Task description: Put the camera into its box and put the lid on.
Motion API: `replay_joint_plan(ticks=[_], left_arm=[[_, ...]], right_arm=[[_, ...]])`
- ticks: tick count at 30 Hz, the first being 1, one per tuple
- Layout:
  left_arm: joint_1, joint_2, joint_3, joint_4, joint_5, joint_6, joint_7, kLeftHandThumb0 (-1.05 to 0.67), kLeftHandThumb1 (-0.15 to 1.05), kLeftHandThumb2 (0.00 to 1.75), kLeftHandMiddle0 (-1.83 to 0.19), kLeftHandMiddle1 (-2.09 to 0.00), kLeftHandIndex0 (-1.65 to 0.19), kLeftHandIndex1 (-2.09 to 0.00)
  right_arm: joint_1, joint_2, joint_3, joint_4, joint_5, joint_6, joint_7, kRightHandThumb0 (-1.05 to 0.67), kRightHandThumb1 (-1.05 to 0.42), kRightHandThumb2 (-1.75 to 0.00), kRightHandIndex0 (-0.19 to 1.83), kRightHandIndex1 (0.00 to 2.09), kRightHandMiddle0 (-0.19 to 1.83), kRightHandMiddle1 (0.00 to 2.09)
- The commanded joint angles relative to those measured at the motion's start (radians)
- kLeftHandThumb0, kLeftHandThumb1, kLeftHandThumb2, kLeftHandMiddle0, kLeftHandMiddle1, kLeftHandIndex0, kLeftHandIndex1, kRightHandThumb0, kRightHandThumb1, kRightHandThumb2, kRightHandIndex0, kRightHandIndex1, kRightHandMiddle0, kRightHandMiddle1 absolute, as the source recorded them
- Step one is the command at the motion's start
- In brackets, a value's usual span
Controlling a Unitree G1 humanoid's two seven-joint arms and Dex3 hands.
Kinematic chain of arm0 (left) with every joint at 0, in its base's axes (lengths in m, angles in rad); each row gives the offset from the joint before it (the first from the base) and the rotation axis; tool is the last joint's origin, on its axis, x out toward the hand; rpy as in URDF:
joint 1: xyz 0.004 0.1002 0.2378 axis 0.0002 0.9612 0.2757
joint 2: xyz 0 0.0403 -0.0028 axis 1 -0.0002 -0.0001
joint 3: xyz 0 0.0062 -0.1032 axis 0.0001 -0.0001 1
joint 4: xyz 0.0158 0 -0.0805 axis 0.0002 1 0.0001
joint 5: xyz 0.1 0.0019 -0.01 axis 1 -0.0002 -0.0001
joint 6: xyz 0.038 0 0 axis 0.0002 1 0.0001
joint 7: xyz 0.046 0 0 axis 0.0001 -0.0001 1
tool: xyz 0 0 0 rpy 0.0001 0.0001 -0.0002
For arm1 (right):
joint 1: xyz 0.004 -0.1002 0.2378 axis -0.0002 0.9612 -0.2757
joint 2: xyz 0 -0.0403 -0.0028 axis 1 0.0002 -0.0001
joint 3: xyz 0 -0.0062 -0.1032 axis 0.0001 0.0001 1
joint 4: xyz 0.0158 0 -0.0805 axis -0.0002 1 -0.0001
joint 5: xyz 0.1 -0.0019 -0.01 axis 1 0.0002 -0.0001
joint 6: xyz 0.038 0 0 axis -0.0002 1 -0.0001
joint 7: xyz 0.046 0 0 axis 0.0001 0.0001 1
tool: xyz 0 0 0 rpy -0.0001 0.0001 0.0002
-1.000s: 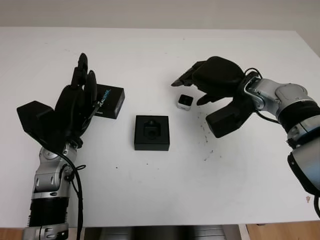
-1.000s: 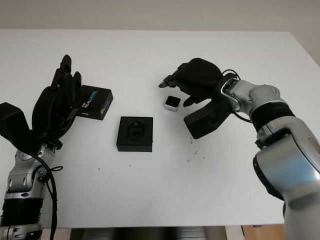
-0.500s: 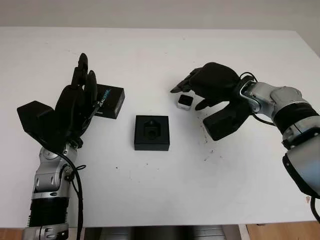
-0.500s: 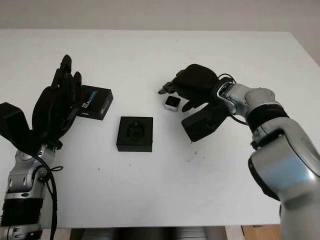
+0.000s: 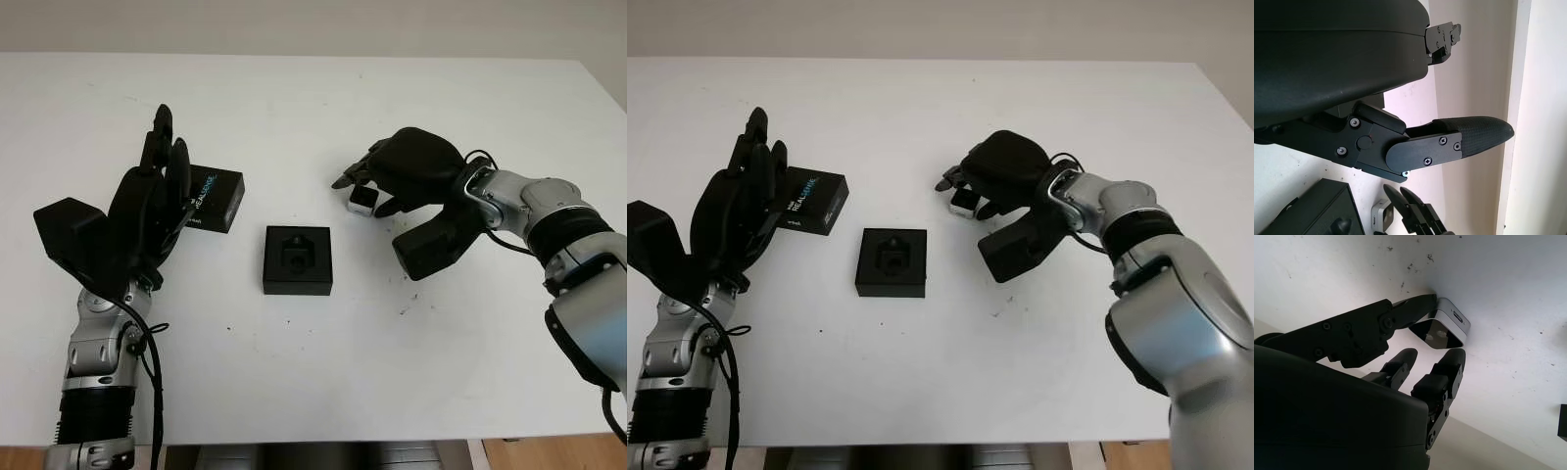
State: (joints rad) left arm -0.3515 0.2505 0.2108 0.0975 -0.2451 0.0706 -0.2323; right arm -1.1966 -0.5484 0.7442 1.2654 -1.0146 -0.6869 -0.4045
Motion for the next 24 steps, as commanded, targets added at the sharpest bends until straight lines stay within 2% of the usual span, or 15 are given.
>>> replay_joint_plan(ticks=[1, 4, 11, 16, 24], left_arm=[[0.001, 0.0, 0.0, -0.014, -0.005, -0.001, -0.006, -0.82, 1.05, 0.62, 0.19, 0.0, 0.19, 0.0], [0.001, 0.001, 0.001, -0.013, -0.006, -0.002, -0.006, -0.82, 1.05, 0.61, 0.19, 0.0, 0.19, 0.0], [0.005, 0.001, 0.002, -0.02, -0.008, 0.007, -0.005, -0.82, 1.05, 0.61, 0.19, 0.0, 0.19, 0.0], [0.012, 0.003, -0.001, -0.022, 0.0, -0.005, -0.008, -0.81, 1.05, 0.62, 0.19, 0.0, 0.19, 0.0], [0.01, 0.0, -0.004, -0.023, 0.002, 0.001, -0.002, -0.82, 1.05, 0.61, 0.19, 0.0, 0.19, 0.0]], right_arm=[[0.0, 0.0, 0.019, 0.005, -0.017, 0.012, -0.016, -0.19, -0.95, -0.06, 0.61, 0.48, 0.59, 0.54], [-0.003, 0.001, 0.029, 0.009, -0.023, 0.021, -0.015, -0.2, -0.95, -0.05, 0.59, 0.54, 0.55, 0.66], [-0.007, 0.001, 0.045, 0.016, -0.031, 0.054, 0.002, -0.19, -0.95, -0.05, 0.58, 0.56, 0.55, 0.7], [-0.006, -0.001, 0.05, 0.02, -0.035, 0.063, -0.009, -0.18, -0.93, -0.05, 0.55, 0.68, 0.51, 0.88], [-0.005, 0.0, 0.047, 0.025, -0.022, 0.067, -0.001, -0.21, -0.94, -0.06, 0.52, 0.75, 0.49, 0.95]])
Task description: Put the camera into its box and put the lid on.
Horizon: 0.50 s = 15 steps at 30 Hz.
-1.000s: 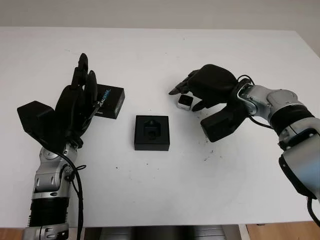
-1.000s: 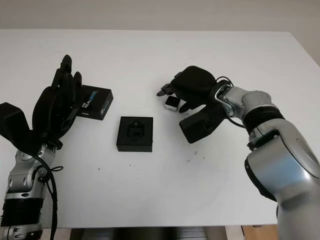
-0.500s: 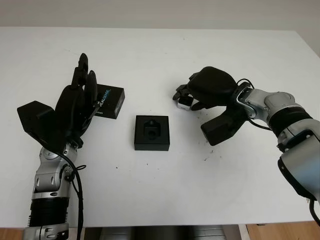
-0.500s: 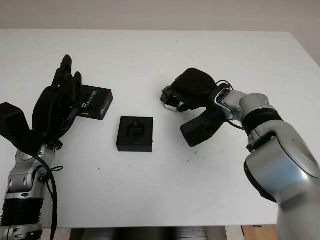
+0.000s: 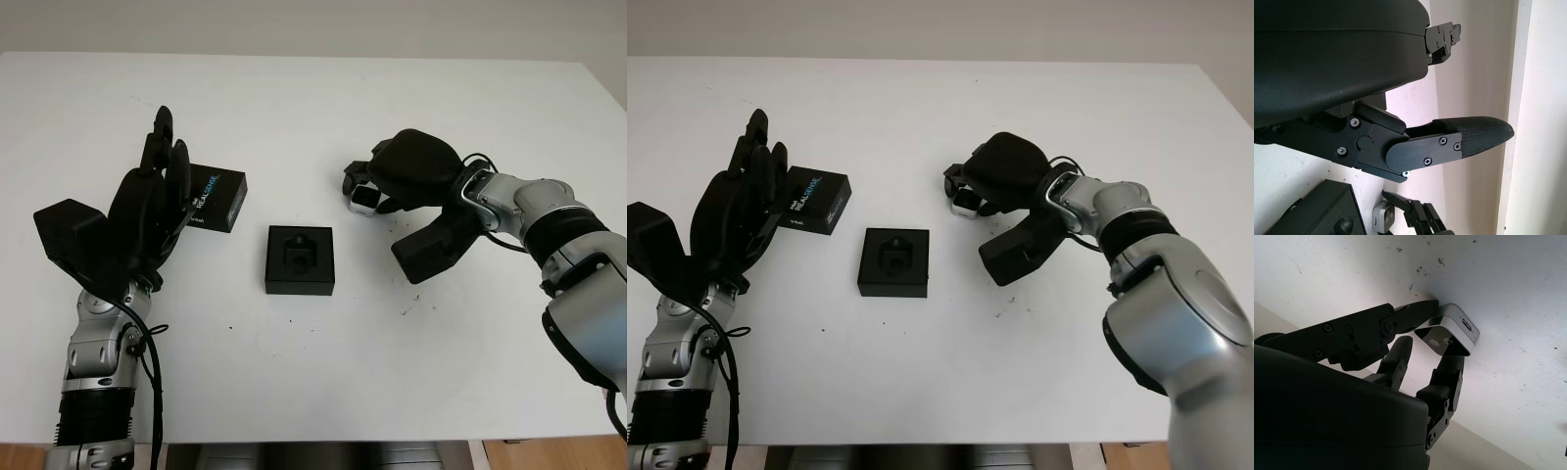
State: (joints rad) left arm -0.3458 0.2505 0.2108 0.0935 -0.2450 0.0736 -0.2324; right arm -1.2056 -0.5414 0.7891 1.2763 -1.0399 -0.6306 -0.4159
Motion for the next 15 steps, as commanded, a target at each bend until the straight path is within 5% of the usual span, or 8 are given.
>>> replay_joint_plan(ticks=[1, 15], left_arm=[[0.003, -0.001, -0.003, -0.019, 0.0, -0.002, -0.002, -0.82, 1.05, 0.61, 0.19, 0.0, 0.19, 0.0], [0.002, 0.002, -0.004, -0.021, 0.0, 0.002, -0.004, -0.82, 1.05, 0.61, 0.19, 0.0, 0.19, 0.0]], right_arm=[[0.004, -0.007, 0.0, 0.014, 0.006, 0.013, 0.017, -0.22, -0.94, -0.06, 0.51, 0.75, 0.48, 0.95], [0.004, -0.016, 0.005, 0.011, 0.0, 0.028, 0.014, -0.23, -0.93, -0.05, 0.4, 1.2, 0.48, 1.04]])
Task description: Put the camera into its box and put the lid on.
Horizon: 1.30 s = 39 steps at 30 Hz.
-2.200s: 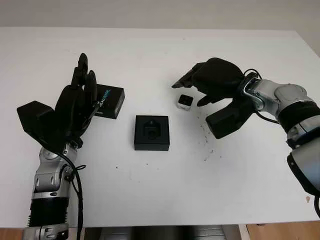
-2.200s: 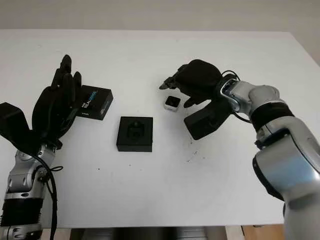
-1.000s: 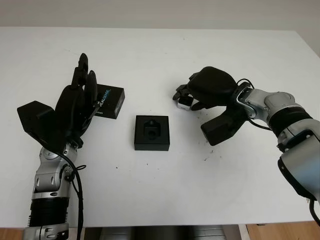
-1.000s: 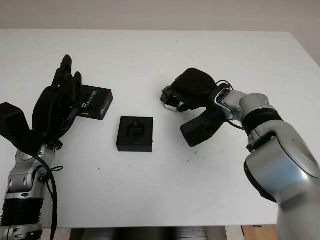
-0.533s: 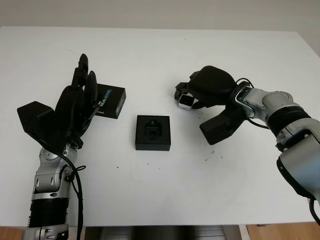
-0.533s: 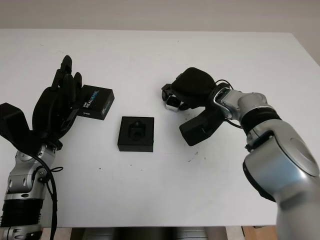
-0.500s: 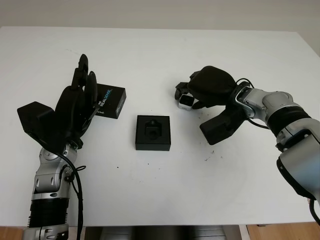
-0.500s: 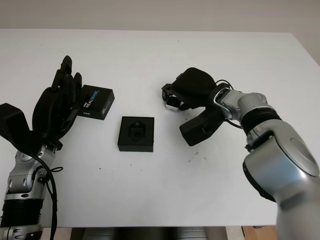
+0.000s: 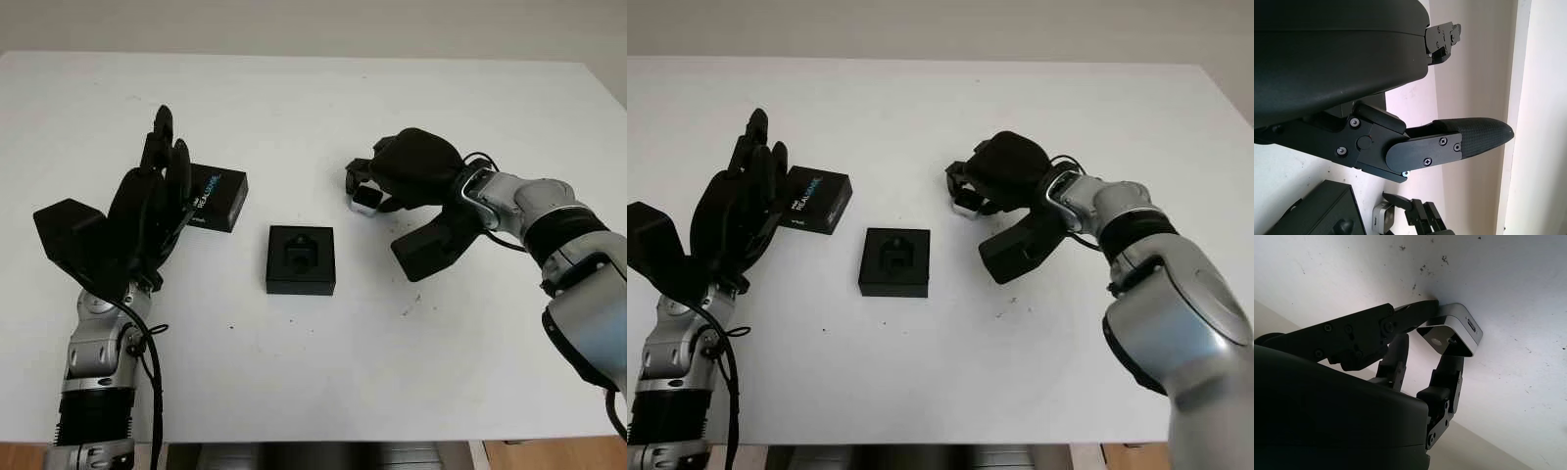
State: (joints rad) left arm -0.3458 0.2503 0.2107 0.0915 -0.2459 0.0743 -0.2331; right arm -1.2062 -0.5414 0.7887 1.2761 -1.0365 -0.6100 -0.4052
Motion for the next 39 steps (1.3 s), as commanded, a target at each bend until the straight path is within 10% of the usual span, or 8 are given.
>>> replay_joint_plan(ticks=[1, 4, 10, 19, 39], left_arm=[[0.002, 0.002, -0.004, -0.019, 0.001, 0.001, -0.003, -0.82, 1.05, 0.6, 0.19, 0.0, 0.19, 0.0], [0.001, 0.001, -0.006, -0.02, 0.002, 0.002, -0.002, -0.82, 1.05, 0.6, 0.19, 0.0, 0.19, 0.0], [-0.004, -0.001, -0.014, -0.022, 0.008, 0.007, 0.005, -0.83, 1.05, 0.61, 0.19, 0.0, 0.19, 0.0], [0.005, -0.005, -0.017, -0.038, 0.011, 0.014, 0.01, -0.83, 1.05, 0.61, 0.19, 0.0, 0.19, 0.0], [0.021, -0.012, -0.017, -0.048, 0.02, 0.024, 0.017, -0.83, 1.05, 0.63, 0.19, 0.0, 0.19, 0.0]], right_arm=[[0.006, -0.017, 0.005, 0.011, -0.002, 0.005, 0.0, -0.23, -0.94, -0.06, 0.39, 1.26, 0.48, 1.08], [0.011, -0.02, -0.002, 0.012, 0.007, -0.007, -0.001, -0.23, -0.96, -0.06, 0.25, 1.7, 0.36, 1.51], [0.019, -0.025, -0.039, 0.006, 0.059, -0.025, 0.051, -0.32, -0.94, -0.05, 0.2, 1.7, 0.44, 1.22], [0.047, -0.016, -0.157, -0.01, 0.215, -0.013, 0.255, -0.33, -0.96, -0.05, 0.44, 0.25, 0.47, 1.1], [0.13, -0.002, -0.412, -0.097, 0.522, 0.072, 0.556, -0.35, -1.0, -0.06, 0.43, 0.08, 0.33, 1.33]])
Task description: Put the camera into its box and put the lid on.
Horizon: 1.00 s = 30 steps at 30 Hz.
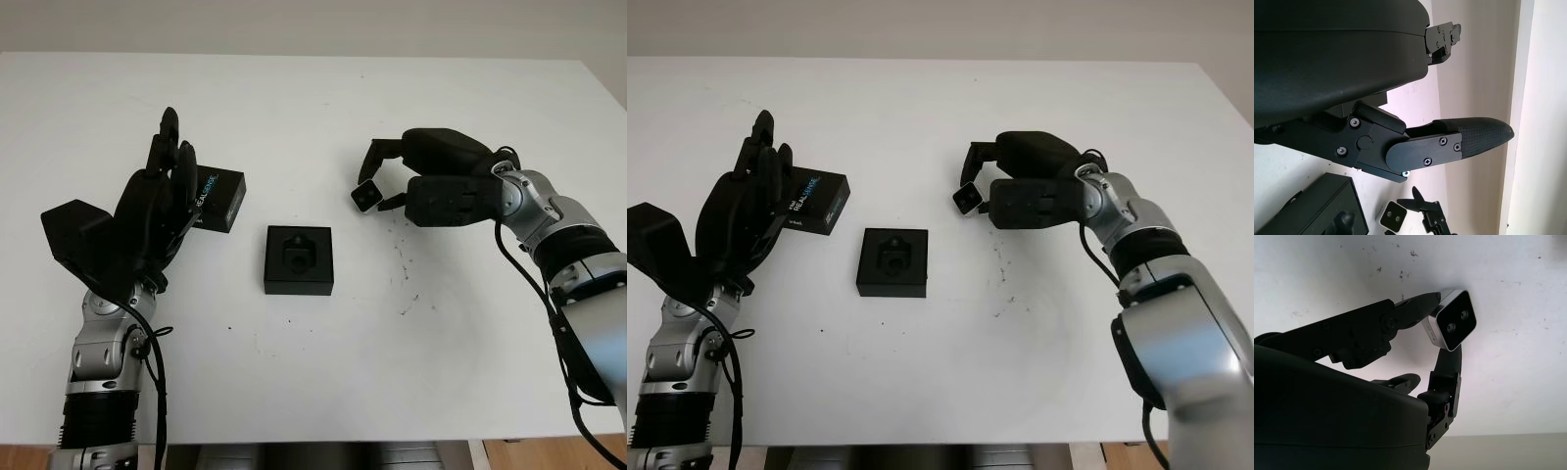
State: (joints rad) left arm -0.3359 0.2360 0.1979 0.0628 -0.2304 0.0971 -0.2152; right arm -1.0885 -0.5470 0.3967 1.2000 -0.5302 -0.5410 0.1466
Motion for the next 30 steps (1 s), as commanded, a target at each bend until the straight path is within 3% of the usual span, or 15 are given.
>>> replay_joint_plan(ticks=[1, 11, 26, 30], left_arm=[[0.011, 0.002, -0.004, -0.021, 0.003, 0.004, 0.0, -0.83, 1.05, 0.63, 0.19, 0.0, 0.19, 0.0], [0.014, 0.006, 0.002, -0.019, 0.0, 0.001, -0.008, -0.83, 1.05, 0.62, 0.19, 0.0, 0.19, 0.0], [0.022, 0.012, 0.012, -0.021, -0.004, 0.001, -0.016, -0.83, 1.05, 0.6, 0.19, 0.0, 0.19, 0.0], [0.022, 0.012, 0.01, -0.022, 0.002, 0.0, -0.016, -0.83, 1.05, 0.6, 0.19, 0.0, 0.19, 0.0]], right_arm=[[0.018, 0.005, -0.033, -0.025, 0.031, 0.008, 0.011, -0.36, -1.01, -0.06, 0.43, 0.08, 0.32, 1.35], [0.067, 0.009, -0.083, -0.06, 0.074, 0.011, 0.015, -0.31, -0.99, -0.05, 0.45, 0.07, 0.34, 1.33], [0.11, 0.037, -0.143, -0.053, 0.123, -0.041, -0.064, -0.27, -0.98, -0.05, 0.49, 0.08, 0.32, 1.46], [0.117, 0.057, -0.199, -0.083, 0.195, -0.036, -0.045, -0.29, -0.98, -0.06, 0.46, 0.06, 0.3, 1.5]])
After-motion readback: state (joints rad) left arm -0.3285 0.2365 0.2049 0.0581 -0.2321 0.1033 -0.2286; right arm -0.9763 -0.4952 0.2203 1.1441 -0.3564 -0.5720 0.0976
